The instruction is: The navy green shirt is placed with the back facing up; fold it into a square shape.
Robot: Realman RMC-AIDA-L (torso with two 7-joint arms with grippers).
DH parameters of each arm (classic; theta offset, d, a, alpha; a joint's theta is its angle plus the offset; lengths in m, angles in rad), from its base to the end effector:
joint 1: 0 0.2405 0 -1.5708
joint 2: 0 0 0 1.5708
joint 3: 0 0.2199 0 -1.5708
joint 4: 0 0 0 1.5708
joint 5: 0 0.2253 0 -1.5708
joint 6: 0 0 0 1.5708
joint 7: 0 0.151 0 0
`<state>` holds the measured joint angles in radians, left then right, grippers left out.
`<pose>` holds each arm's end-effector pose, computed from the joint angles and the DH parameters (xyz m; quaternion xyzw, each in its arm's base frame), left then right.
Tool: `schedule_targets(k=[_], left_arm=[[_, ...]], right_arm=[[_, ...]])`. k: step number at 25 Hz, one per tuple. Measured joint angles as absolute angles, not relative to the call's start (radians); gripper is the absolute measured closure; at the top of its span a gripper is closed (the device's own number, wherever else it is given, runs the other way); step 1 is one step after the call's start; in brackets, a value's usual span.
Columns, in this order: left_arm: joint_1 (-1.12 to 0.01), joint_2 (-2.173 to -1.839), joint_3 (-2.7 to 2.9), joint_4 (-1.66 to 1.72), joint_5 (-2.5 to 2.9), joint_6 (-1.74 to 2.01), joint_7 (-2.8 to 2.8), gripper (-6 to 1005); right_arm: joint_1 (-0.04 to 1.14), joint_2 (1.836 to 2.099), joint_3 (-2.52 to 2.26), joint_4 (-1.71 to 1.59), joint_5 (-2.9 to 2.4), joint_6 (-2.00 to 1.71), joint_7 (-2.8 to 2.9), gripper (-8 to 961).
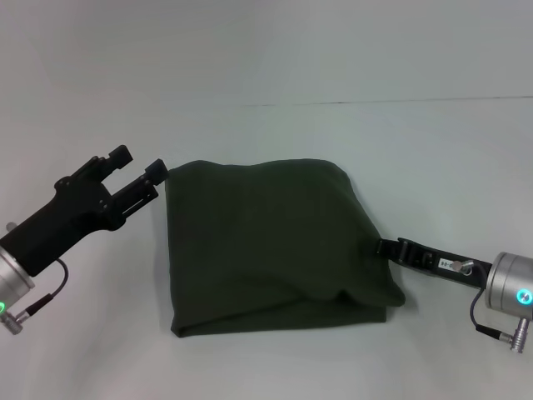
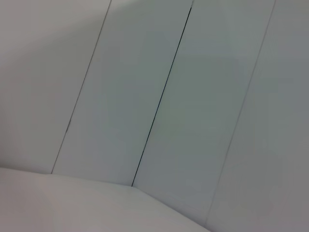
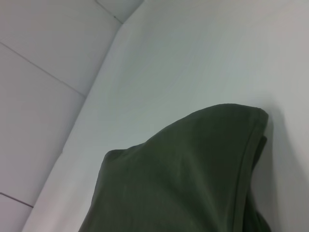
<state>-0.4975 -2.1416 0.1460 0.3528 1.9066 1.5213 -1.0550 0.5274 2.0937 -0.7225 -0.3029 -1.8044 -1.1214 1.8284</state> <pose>-0.2733 0.3143 0.0051 -0.8022 -0.2808 -0.4257 0.3104 0.2913 0.3279 -0.0516 -0.7362 0.5921 0.2836 0.1641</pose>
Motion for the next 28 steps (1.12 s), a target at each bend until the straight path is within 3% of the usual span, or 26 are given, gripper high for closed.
schedule_targets(k=[28], left_arm=[[-0.499,-2.141,0.146,0.352,1.907,1.521,-1.055,211]], right_arm=[[0.512,2.095,-0.722,-0.280,-1.777,-1.162,1.798,937]])
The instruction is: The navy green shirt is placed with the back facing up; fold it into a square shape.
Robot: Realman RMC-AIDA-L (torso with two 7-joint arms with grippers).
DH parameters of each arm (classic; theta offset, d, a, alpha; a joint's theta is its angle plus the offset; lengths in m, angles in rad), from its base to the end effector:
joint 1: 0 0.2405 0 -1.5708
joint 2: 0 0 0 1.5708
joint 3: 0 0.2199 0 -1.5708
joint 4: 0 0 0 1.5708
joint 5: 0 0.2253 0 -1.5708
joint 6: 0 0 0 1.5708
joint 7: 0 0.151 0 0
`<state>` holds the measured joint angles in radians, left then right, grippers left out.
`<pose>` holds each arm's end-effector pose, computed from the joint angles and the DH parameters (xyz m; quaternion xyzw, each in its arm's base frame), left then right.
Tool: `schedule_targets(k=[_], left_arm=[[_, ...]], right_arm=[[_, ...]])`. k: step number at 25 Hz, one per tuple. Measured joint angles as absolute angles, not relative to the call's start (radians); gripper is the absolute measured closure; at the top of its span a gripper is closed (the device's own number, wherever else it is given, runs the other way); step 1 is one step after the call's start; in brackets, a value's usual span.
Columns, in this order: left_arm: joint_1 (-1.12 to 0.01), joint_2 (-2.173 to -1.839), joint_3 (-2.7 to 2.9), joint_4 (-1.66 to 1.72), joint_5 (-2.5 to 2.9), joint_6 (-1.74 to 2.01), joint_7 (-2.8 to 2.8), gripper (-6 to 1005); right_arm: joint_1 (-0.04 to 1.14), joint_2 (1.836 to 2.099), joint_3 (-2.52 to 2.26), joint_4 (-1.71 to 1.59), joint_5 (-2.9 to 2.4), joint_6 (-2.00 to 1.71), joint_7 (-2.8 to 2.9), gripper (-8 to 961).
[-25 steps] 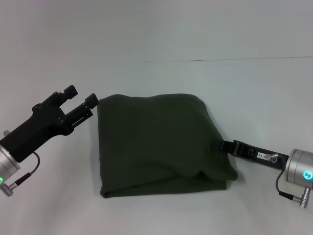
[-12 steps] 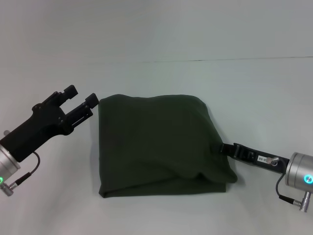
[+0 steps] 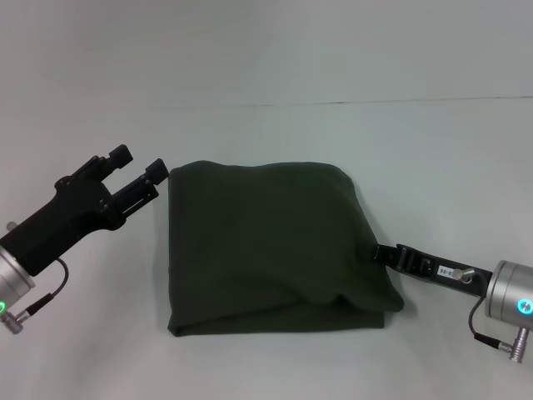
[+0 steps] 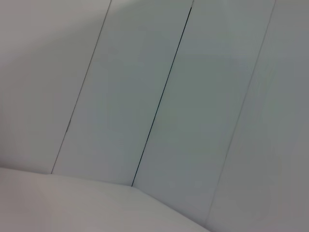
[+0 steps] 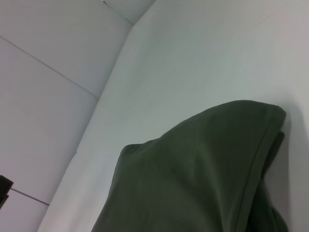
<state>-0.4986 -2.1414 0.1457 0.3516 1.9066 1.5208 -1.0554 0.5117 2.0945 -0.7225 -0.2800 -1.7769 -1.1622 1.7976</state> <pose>-0.2730 0.3146 0.0049 -0.8021 -0.2810 -0.4261 0.3100 0.2902 0.3188 -0.0547 -0.7344 0.5910 0.2984 0.1494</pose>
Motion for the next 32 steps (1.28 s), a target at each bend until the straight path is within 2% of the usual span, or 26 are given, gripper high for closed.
schedule_targets(k=[11,16,22,32], left_arm=[[-0.499,-2.141,0.143,0.353,1.907,1.528,-1.055,209],[-0.500,-2.140,0.141,0.353,1.907,1.530,-1.055,208],[-0.500,-2.140,0.139,0.353,1.889,1.548,-1.055,207],[-0.510,-2.140,0.154,0.361,1.867,1.627,-1.055,205]], right_arm=[[0.488,2.087,-0.720,-0.296,-1.756,-1.198,1.796,924],[0.453,2.084,-0.696,-0.350,-1.755,-1.239,1.796,708],[0.391,2.075,-0.584,-0.468,-1.755,-1.351,1.782,497],[0.396,2.057,-0.533,-0.569,-1.754,-1.547,1.614,267]])
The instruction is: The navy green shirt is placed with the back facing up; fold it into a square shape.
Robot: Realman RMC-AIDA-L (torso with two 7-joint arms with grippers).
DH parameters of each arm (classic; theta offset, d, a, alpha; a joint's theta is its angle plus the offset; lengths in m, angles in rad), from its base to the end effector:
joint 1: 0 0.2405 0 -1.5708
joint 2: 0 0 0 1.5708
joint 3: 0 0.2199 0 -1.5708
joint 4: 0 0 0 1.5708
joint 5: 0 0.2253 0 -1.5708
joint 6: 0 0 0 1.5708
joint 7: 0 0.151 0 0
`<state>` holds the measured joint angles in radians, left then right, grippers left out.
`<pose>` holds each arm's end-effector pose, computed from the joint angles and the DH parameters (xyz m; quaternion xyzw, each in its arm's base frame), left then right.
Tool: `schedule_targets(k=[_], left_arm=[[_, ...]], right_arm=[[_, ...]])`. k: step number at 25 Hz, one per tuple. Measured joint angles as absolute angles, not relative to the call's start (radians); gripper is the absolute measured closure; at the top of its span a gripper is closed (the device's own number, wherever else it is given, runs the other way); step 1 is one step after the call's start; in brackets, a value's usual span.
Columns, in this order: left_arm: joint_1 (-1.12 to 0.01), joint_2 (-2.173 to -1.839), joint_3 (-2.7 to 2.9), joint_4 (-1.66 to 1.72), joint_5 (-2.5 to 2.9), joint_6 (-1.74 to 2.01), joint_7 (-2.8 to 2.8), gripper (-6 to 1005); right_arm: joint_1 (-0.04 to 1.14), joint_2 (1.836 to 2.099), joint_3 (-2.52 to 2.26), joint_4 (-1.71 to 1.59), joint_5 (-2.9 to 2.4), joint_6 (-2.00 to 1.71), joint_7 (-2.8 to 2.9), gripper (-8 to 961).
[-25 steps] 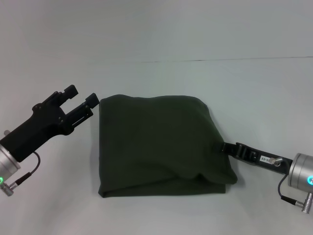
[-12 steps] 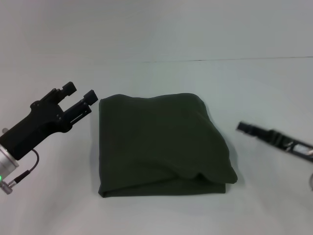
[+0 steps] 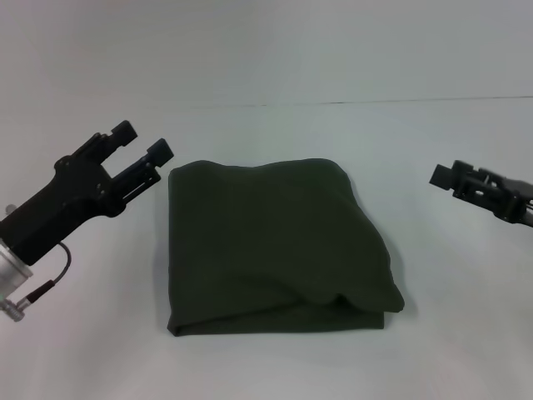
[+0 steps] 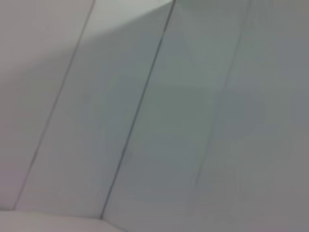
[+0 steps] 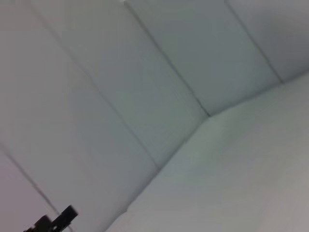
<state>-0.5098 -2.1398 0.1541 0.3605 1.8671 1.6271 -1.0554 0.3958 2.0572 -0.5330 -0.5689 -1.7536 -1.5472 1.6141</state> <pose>-0.2561 0.3126 0.0151 -0.7987 -0.2431 -0.4679 0.2898 0.2845 0.3126 0.0503 -0.7974 0.4074 0.3975 0.2006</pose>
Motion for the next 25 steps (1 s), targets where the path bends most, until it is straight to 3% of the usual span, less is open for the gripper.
schedule_targets(k=[6,14,25], left_arm=[[-0.503,-2.153,0.190,0.399,1.870,1.717,-1.048,204],[-0.472,-2.145,0.409,0.468,1.887,1.757,-1.101,211],[-0.467,-2.119,0.622,0.498,1.927,1.713,-1.263,214]], right_arm=[[0.425,2.048,-0.563,-0.579,-1.753,-1.651,1.467,36],[0.484,2.034,-0.695,-0.596,-1.875,-1.670,1.441,35],[0.547,2.051,-0.710,-0.597,-2.013,-1.666,1.444,36]])
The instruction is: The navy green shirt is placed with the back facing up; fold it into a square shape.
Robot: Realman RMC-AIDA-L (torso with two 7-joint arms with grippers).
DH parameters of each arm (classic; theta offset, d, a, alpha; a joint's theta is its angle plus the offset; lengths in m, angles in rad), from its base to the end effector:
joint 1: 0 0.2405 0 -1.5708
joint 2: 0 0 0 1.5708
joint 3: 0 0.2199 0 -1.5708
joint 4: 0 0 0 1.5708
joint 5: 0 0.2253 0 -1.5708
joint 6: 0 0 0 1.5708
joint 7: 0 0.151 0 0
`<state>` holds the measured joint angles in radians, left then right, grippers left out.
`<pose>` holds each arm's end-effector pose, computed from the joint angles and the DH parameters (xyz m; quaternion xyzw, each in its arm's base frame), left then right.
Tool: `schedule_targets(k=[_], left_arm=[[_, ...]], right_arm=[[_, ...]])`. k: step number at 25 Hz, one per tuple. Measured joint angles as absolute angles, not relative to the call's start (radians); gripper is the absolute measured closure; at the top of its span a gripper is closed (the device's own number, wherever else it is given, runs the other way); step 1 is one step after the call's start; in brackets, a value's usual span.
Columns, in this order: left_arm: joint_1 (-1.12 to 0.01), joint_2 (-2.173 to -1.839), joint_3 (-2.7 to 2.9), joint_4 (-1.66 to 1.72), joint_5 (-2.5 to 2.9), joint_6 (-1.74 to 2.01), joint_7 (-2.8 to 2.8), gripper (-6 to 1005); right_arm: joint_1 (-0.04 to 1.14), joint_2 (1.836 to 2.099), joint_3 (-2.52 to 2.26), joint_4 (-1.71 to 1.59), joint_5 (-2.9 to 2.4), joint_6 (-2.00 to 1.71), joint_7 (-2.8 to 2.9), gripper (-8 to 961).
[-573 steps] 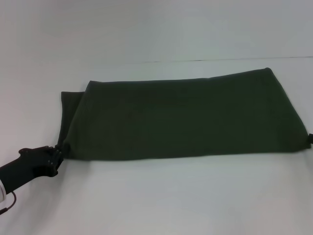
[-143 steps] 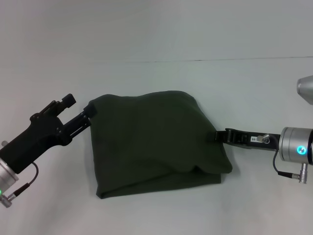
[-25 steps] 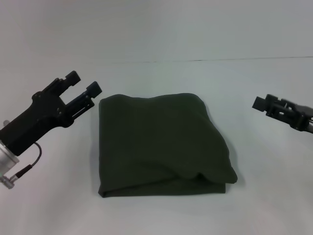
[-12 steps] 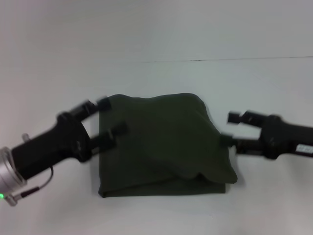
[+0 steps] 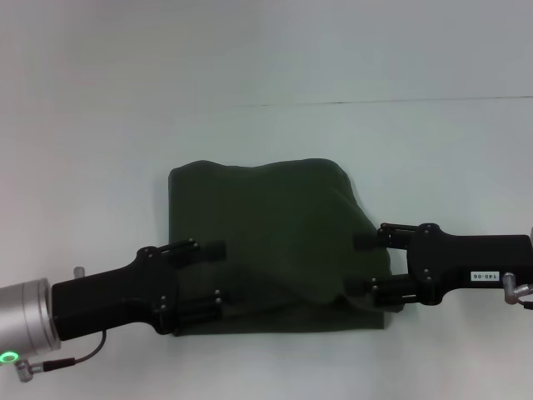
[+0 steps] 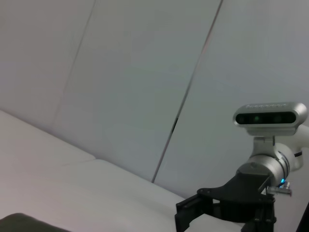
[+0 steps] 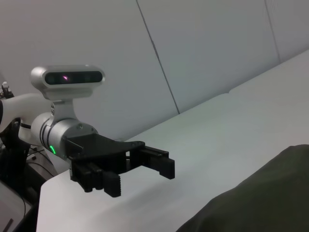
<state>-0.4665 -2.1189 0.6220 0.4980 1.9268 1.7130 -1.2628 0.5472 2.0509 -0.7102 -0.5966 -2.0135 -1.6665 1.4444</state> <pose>-0.2400 0.2820 -0.0143 -0.9029 -0.2336 -0.3531 0.0740 0.2350 0.3135 0.0070 -0.9365 0.2382 0.2522 0.0507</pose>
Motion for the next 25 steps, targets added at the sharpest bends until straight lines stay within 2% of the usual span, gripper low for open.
schedule_targets(k=[25], left_arm=[[-0.466,-2.112,0.629,0.499,1.958,1.706,-1.298,213]], right_arm=[[0.553,2.036,-0.757,-0.597,-2.033,-1.665,1.461,42]])
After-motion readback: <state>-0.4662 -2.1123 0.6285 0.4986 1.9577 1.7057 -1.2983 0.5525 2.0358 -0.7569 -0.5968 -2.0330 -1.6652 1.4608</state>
